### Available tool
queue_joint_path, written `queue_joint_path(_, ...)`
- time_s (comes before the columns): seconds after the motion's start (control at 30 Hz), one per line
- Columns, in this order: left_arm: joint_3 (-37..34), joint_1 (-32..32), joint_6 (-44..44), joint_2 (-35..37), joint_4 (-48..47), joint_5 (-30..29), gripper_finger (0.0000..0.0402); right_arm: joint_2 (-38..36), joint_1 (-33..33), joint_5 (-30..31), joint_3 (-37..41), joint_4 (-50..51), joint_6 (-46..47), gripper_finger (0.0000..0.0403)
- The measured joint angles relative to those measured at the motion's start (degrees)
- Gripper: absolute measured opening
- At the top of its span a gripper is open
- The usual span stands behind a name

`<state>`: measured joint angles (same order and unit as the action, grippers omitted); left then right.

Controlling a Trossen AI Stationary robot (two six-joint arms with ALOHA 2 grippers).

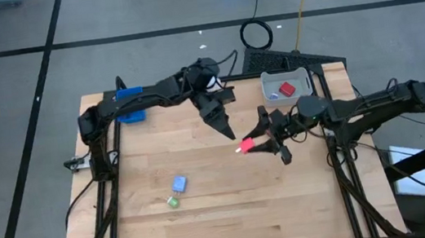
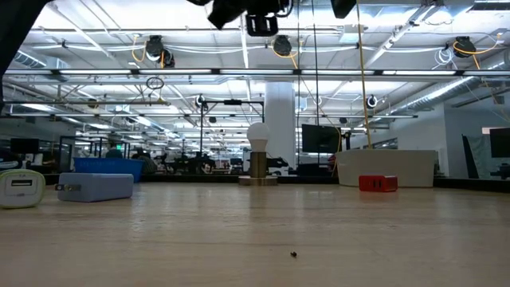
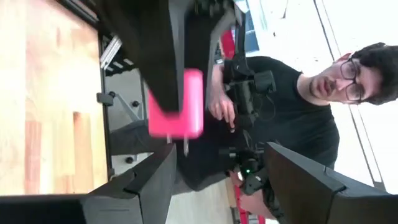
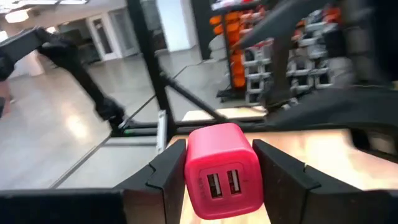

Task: Pick & Place Office items
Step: Put the pink charger adapter into the gray bin

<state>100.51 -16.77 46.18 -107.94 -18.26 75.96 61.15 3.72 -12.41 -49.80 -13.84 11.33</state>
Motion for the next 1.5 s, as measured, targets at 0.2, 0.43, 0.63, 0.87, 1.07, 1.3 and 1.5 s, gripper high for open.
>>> queue_joint_path(0.2, 0.0, -1.86, -14.41, 4.75, -19.39, -8.15, 0.0235, -3.78, -3.19, 0.18, 0.0, 5.59, -0.02, 0.0153)
queue_joint_path(0.43, 0.0, -2.91, -27.0, 12.0, -40.44, -32.88, 0.022, -6.55, -8.92, 0.34, 0.0, 12.86, -0.5, 0.0152)
queue_joint_path(0.63, 0.0, -2.21, -26.99, 18.05, -42.54, -46.34, 0.0219, -7.95, -17.23, 0.47, 0.02, 20.48, -1.65, 0.0152)
queue_joint_path(0.87, 0.0, -2.21, -26.07, 22.76, -47.01, -57.38, 0.0218, -10.36, -27.32, 0.59, -0.07, 25.83, -2.26, 0.0152)
queue_joint_path(1.07, 0.0, -1.59, -24.91, 23.72, -49.25, -62.8, 0.0219, -11.06, -35.27, 0.64, -0.07, 32.02, -3.72, 0.0151)
queue_joint_path(1.3, 0.0, -0.12, -27.82, 23.68, -49.87, -68.29, 0.0219, -8.98, -41.99, 0.57, -0.07, 38.08, -6.96, 0.0151)
queue_joint_path(1.5, -0.07, 0.05, -28.14, 24.39, -54.98, -75.64, 0.0218, -6.18, -45.99, 0.41, -0.07, 38.61, -7.79, 0.0151)
